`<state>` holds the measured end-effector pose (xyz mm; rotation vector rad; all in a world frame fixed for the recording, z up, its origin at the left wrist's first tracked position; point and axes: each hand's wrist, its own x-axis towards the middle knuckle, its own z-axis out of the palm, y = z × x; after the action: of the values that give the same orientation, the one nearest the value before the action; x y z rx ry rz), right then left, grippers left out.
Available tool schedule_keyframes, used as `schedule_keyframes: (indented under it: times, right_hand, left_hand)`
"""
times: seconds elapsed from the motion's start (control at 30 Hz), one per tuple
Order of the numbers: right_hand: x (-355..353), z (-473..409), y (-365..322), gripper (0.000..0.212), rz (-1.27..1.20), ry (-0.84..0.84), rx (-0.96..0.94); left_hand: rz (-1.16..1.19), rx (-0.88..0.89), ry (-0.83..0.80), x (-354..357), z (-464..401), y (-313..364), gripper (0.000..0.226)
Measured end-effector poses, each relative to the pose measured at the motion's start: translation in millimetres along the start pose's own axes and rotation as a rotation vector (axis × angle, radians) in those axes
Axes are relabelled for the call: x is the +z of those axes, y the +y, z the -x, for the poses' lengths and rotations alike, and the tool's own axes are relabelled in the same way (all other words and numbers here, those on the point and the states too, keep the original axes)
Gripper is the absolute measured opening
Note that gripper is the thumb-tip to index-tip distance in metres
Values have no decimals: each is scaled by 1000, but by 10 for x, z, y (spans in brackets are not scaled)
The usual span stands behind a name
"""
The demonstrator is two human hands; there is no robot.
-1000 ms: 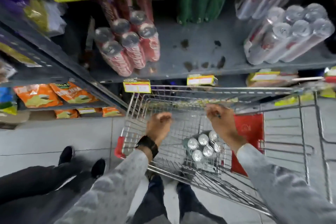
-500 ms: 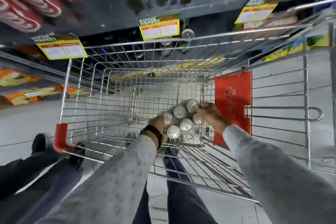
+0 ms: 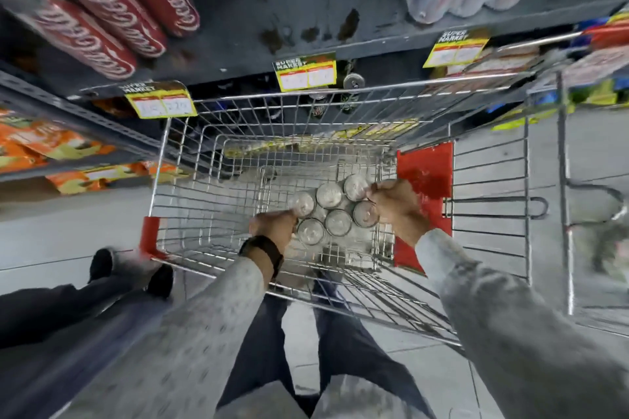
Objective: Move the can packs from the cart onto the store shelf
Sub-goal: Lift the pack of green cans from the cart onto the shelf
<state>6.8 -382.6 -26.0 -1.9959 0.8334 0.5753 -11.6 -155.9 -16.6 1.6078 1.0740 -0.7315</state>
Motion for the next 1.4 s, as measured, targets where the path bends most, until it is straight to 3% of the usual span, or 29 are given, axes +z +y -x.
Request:
schedule_keyframes:
  times: [0.07,0.2,0.3,0.37,0.47,0.53,0.6,0.83,0.97,1.07,1.2,1.23,1.33,1.4]
  right_hand:
    - [-192,240,-233,17,-49,1,-54]
    - [-640,731,-825,7,-234,3,-128]
    - [-985,1037,-1338,22,-398,19,-218]
    - [-1183,1190,-1691,13,-424,5,-305]
    - [-1429,1253,-2234,33,-403,16,-409]
    - [-1523,1141,-2586,38,-342,46,-447]
    - [-1553,913,-2917,27,-290,90,-457]
    - [-1471,119,-3712,6,76,138,-461]
    - [-1357,-168,-3897,13,252,136,-462]
    - [-1303,-282,-3921,28,285,95,-431]
    - [-1314,-307,-3900,17,293,114,-421]
    - [-1305,-322,-3884,18,256,108,-423]
    - [-1233,-295,-3696,43,-222,-48,-374]
    - [-1136,-324,-3491,64,-396,-188,-322]
  left_hand:
    - [38,97,57,-153,393,227,10]
    - [117,275,138,-493,1153,733,18]
    - [236,387,83,-753,1595,1139,12]
    - [291,445,59,-900,1815,1438,31]
    - [357,511,35,-1037,1976,1900,34]
    - [371,528,18,-1062,2028,2184,25]
    - [405,538,0,-1034,1973,2451,8]
    - [403,470,-94,-776,1381,3158,17]
    - [336,439,-171,-711,1143,3297,31]
    - [339,423,-177,-739,1017,3362,28]
    - [320,358,-184,-799,926,3366,13]
    - [306,347,-171,-818,942,3342,4]
    - [317,349,-170,-767,854,3194,62]
    - [440,345,-276,-670,846,3090,63]
